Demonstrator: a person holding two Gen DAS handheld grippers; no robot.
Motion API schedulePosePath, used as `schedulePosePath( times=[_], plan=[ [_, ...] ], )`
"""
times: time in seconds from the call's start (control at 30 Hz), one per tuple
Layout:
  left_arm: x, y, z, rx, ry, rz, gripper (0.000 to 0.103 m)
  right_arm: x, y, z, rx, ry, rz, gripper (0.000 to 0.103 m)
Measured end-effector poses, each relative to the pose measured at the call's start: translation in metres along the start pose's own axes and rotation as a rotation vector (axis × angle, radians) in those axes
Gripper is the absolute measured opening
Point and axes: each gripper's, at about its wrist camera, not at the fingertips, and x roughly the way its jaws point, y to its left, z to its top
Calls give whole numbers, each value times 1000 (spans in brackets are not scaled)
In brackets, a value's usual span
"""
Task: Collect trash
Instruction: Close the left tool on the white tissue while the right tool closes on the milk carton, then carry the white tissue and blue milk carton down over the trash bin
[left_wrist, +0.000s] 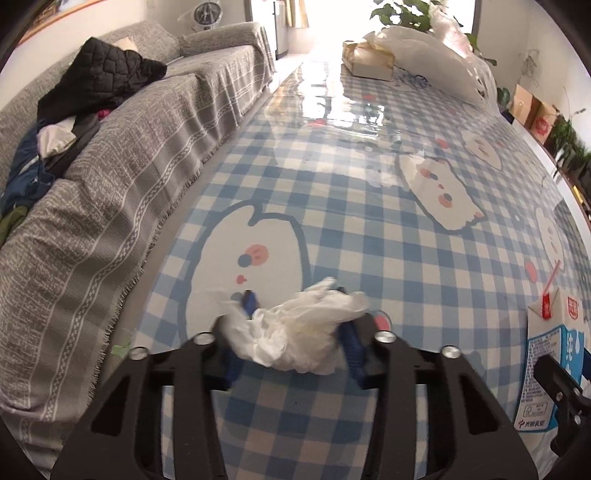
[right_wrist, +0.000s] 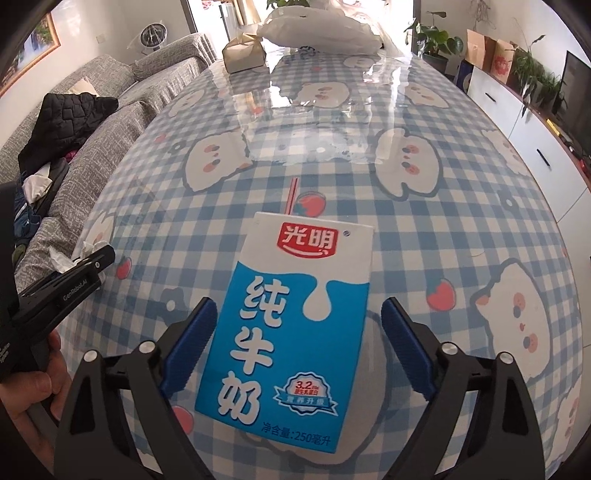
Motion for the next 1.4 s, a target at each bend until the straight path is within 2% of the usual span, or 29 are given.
schedulePosePath(
  times=[0.03, 0.17, 0.4, 0.57, 0.8, 0.97, 1.1, 1.4],
  plan=[
    [-1, -2, -1, 9, -1, 0, 30, 1, 0, -1, 0, 1, 1, 72],
    [-6, -8, -7, 50, -5, 12, 24, -4, -1, -3, 5, -20, 0, 68],
    [-25, -5, -25, 27, 43, -30, 24, -33, -8, -11, 20, -37, 19, 66],
    [-49, -3, -42, 25, 50, -49, 23, -65, -5, -25, -24, -77, -6, 66],
    [-97, 1, -82, 36, 34, -75, 23, -116, -14, -69, -32, -118, 3, 66],
    [-120, 15, -119, 46, 45, -78, 23, -137, -18, -107, -8, -126, 21, 66],
    [-139, 29, -149, 17, 61, -108, 23, -154, -16, -134, 0, -144, 19, 66],
    [-192, 35, -203, 24, 28, -149, 23, -189, -9, -186, -9, -190, -14, 66]
  ],
)
